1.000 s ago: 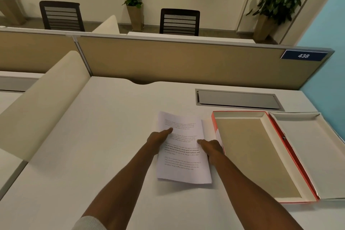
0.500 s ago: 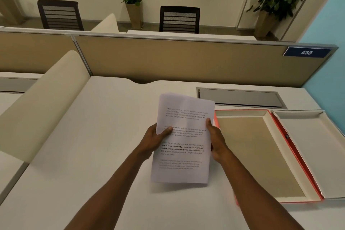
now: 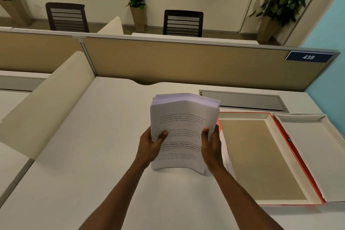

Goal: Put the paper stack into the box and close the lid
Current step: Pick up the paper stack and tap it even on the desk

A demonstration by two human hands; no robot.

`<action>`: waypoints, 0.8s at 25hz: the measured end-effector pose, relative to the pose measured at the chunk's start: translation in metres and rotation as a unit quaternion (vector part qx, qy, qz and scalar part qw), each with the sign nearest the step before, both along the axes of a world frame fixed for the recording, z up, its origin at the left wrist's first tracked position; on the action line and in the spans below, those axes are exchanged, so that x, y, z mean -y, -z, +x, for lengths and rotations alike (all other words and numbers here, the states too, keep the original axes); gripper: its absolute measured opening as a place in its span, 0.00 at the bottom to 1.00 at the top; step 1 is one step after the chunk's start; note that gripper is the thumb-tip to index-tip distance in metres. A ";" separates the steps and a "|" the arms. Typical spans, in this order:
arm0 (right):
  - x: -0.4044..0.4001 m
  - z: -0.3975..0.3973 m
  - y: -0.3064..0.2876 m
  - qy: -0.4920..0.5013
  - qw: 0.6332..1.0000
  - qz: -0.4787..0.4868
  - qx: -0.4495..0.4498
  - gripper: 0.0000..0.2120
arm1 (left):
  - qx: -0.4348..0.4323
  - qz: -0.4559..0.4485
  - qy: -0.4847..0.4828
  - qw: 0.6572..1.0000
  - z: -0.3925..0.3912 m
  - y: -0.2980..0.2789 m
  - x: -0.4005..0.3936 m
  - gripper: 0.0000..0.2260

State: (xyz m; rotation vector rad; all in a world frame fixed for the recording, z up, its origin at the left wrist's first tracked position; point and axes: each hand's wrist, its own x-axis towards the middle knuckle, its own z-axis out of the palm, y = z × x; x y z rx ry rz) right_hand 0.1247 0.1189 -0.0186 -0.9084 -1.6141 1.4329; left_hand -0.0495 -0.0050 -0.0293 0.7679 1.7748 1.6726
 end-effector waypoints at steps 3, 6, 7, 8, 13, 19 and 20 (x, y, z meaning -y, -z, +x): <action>0.010 0.013 0.002 -0.023 0.999 -0.004 -0.029 0.24 | 0.005 0.015 -0.014 1.000 0.009 -0.003 0.014 0.11; 0.014 0.029 0.012 -0.014 0.999 -0.021 -0.031 0.24 | -0.005 0.026 -0.020 0.999 0.018 0.004 0.027 0.12; 0.016 0.033 0.016 -0.018 0.999 -0.028 -0.023 0.21 | -0.010 0.026 -0.020 0.999 0.020 0.005 0.031 0.13; 0.018 0.036 0.019 -0.025 0.999 -0.033 -0.011 0.19 | -0.013 0.025 -0.018 0.999 0.023 0.006 0.034 0.14; 0.026 0.039 0.008 -0.001 0.999 -0.004 -0.043 0.29 | -0.034 0.068 -0.048 0.996 0.034 -0.010 0.042 0.24; 0.024 0.028 -0.002 0.005 0.998 -0.014 -0.055 0.32 | -0.021 0.067 -0.084 0.994 0.043 -0.018 0.034 0.24; 0.025 0.028 0.000 0.008 0.998 -0.009 -0.058 0.33 | -0.021 0.063 -0.087 0.994 0.043 -0.016 0.034 0.23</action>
